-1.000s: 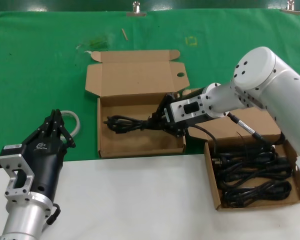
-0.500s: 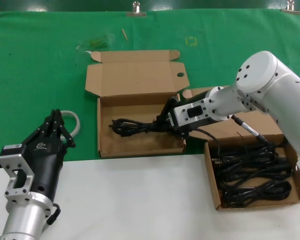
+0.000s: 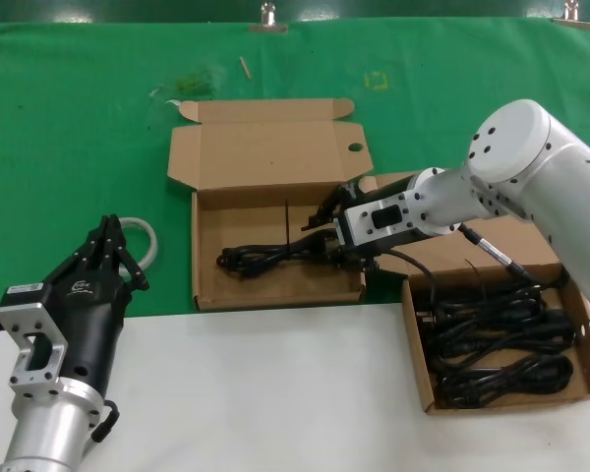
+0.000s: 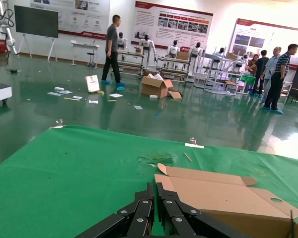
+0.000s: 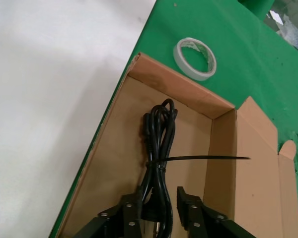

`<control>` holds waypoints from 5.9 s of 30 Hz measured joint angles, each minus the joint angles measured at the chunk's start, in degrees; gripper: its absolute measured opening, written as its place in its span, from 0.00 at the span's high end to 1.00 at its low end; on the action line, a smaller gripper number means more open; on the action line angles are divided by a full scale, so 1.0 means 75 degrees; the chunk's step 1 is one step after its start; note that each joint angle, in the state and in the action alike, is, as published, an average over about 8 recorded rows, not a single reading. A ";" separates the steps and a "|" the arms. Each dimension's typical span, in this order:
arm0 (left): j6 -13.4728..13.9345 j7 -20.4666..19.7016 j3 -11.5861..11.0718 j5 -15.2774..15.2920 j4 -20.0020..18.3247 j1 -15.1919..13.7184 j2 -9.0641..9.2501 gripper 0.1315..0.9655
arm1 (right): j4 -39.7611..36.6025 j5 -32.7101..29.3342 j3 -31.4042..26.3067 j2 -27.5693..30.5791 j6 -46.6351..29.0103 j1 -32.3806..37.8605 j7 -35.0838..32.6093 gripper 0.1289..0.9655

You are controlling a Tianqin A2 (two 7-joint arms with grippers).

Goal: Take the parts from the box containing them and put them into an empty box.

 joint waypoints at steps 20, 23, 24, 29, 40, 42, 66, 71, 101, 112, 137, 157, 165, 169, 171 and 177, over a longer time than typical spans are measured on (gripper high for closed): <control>0.0000 0.0000 0.0000 0.0000 0.0000 0.0000 0.0000 0.97 | 0.2899 -0.0003 -0.0020 0.1189 -0.0585 -0.0834 0.1317 0.47; 0.0000 0.0000 0.0000 0.0000 0.0000 0.0000 0.0000 0.97 | 0.2908 -0.0002 -0.0019 0.1193 -0.0586 -0.0838 0.1320 0.38; 0.0000 0.0000 0.0000 0.0000 0.0000 0.0000 0.0000 0.97 | 0.2909 -0.0002 -0.0019 0.1193 -0.0586 -0.0838 0.1320 0.34; 0.0000 0.0000 0.0000 0.0000 0.0000 0.0000 0.0000 0.96 | 0.2909 -0.0002 -0.0019 0.1194 -0.0587 -0.0838 0.1321 0.24; 0.0000 0.0000 0.0000 0.0000 0.0000 0.0000 0.0000 0.89 | 0.2909 -0.0002 -0.0019 0.1193 -0.0587 -0.0838 0.1321 0.10; 0.0000 0.0000 0.0000 0.0000 0.0000 0.0000 0.0000 0.87 | 0.2913 0.0000 -0.0016 0.1194 -0.0583 -0.0843 0.1322 0.08; 0.0000 0.0000 0.0000 -0.0001 0.0000 0.0000 0.0001 0.28 | 0.4675 0.0989 0.1108 0.1287 0.1158 -0.2878 0.2292 0.00; 0.0000 0.0000 0.0000 -0.0002 0.0000 0.0000 0.0001 0.19 | 0.5157 0.1261 0.1416 0.1312 0.1641 -0.3436 0.2561 0.00; 0.0001 0.0002 -0.0002 -0.0001 0.0000 0.0000 0.0001 0.00 | 0.8035 0.2883 0.3256 0.1465 0.4502 -0.6765 0.4154 0.00; 0.0001 0.0002 0.0000 -0.0001 0.0000 0.0000 0.0001 0.00 | 0.9095 0.3481 0.3933 0.1521 0.5556 -0.7991 0.4741 0.00; 0.0001 0.0002 -0.0001 -0.0002 0.0000 0.0000 0.0001 0.00 | 0.9879 0.3922 0.4431 0.1562 0.6335 -0.8891 0.5175 0.00; 0.0001 0.0002 -0.0001 -0.0002 0.0000 0.0000 0.0001 0.00 | 0.9879 0.3922 0.4431 0.1562 0.6335 -0.8891 0.5175 0.00; 0.0001 0.0003 -0.0001 -0.0002 0.0000 0.0000 0.0001 0.00 | 0.9879 0.3922 0.4431 0.1562 0.6335 -0.8891 0.5175 0.00; 0.0001 0.0004 -0.0001 -0.0002 0.0000 0.0000 0.0001 0.00 | 0.9879 0.3922 0.4431 0.1562 0.6335 -0.8891 0.5175 0.00; 0.0001 0.0005 -0.0001 -0.0002 0.0000 0.0000 0.0001 0.00 | 0.9879 0.3922 0.4431 0.1562 0.6335 -0.8891 0.5175 0.00; 0.0001 0.0004 -0.0001 -0.0002 0.0000 0.0000 0.0001 0.00 | 0.9879 0.3922 0.4431 0.1562 0.6335 -0.8891 0.5175 0.00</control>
